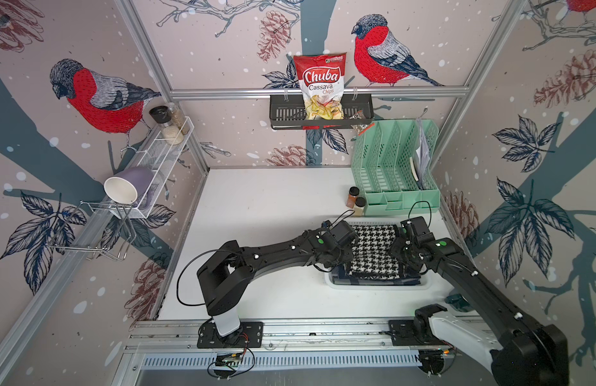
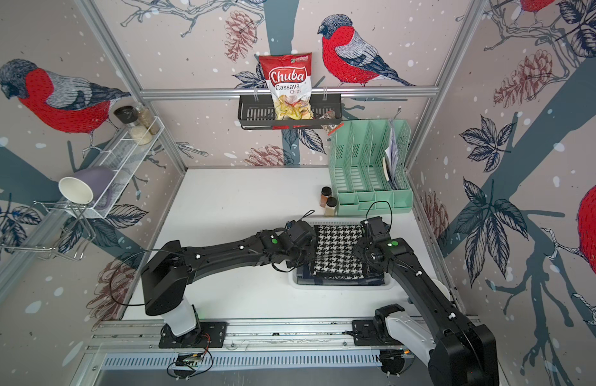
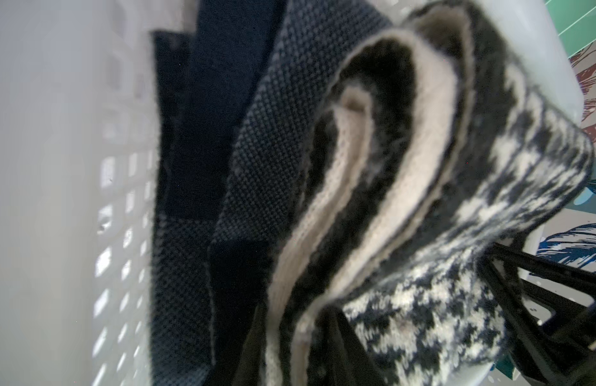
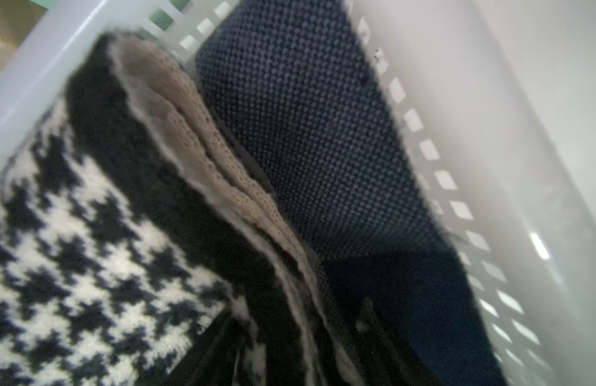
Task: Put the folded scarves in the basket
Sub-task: Place the scarf in the basket.
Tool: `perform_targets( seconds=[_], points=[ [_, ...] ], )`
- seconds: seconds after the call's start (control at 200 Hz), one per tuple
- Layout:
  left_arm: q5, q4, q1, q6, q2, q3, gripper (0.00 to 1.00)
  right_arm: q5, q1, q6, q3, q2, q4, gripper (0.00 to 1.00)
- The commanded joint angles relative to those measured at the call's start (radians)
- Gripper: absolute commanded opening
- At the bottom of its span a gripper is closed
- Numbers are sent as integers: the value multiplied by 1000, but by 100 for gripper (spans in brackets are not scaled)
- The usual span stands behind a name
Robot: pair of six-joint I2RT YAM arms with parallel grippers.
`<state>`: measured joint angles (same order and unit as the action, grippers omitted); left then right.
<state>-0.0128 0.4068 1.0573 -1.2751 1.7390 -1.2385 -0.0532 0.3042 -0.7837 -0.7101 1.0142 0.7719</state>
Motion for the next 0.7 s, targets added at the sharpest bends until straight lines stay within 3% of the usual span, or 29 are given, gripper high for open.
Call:
perform_targets(
  seconds=[0.0,0.44,0.485,0.545,0.59,0.695],
  points=[
    [23,31,1,18,-1,-3,36,-16,-1,15,-14,-4,7,63],
    [166,132,-4,53,-169,-98,60,-81,-3,7,-164,-86,25,74],
    [176,137,-13,64,-192,-105,66,-87,-4,17,-186,-87,7,79],
    [177,129,-36,84,-228,-100,78,-100,-7,32,-221,-79,-17,99],
    [176,111,-60,105,-264,-89,97,-117,-11,42,-251,-69,-32,100],
    [170,73,-137,160,-352,-45,98,-158,-22,79,-306,-45,-95,100]
  ],
)
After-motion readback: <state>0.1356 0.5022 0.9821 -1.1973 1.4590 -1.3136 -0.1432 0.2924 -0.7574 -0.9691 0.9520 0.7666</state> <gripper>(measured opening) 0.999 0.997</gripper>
